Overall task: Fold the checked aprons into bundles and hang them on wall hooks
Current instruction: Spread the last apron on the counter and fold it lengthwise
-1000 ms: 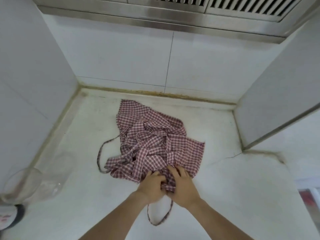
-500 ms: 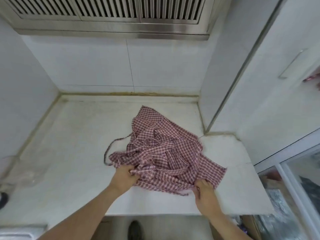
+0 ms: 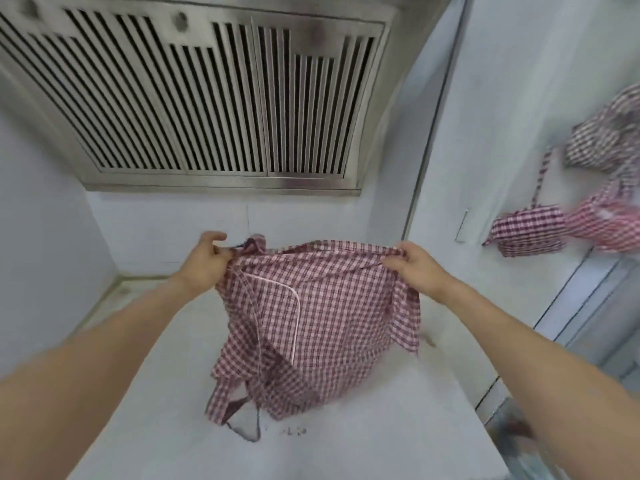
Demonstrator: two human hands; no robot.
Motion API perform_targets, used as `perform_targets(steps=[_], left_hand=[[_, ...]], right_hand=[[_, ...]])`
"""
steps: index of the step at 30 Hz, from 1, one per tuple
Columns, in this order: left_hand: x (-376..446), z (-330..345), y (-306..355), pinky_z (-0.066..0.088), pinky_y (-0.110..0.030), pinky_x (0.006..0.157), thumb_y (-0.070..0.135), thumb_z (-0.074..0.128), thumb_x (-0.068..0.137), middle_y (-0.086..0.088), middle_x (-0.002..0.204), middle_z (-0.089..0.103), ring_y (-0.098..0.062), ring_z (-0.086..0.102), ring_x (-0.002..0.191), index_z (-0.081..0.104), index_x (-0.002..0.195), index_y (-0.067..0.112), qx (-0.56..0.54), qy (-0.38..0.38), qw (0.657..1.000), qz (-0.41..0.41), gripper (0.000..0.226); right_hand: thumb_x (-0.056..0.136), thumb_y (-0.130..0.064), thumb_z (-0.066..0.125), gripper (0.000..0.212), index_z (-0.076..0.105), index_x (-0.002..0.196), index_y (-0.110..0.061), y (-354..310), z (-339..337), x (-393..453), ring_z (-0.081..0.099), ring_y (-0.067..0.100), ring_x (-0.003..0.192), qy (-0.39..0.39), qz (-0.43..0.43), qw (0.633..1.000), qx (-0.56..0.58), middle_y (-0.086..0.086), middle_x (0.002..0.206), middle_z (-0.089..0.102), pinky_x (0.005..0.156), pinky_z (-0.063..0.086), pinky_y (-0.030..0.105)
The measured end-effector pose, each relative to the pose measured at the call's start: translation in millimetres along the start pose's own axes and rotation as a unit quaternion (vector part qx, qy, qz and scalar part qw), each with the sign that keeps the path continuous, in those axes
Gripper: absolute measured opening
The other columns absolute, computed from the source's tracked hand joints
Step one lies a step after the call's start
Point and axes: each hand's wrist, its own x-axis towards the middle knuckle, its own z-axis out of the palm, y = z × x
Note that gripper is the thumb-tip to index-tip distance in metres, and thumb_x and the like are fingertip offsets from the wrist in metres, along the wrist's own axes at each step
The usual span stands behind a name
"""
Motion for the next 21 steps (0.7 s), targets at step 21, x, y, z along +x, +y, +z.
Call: perform_targets(steps=[21], left_hand=[[29, -133, 128, 0.06, -0.04, 0.07, 0.022, 0.037, 0.105, -0.013, 0.084, 0.069, -0.028, 0.069, 0.07, 0.056, 0.098, 0.008, -0.217, 0.18, 0.959, -0.017, 0.024]], right_hand=[[0.084, -0.022, 0.078, 0.011, 0.071, 0.09, -0.015, -151, -129, 24, 0.062, 0.029, 0.093, 0.19, -0.046, 0.925, -0.327, 0.011, 0.098, 0.07, 0.078, 0.043, 0.029]])
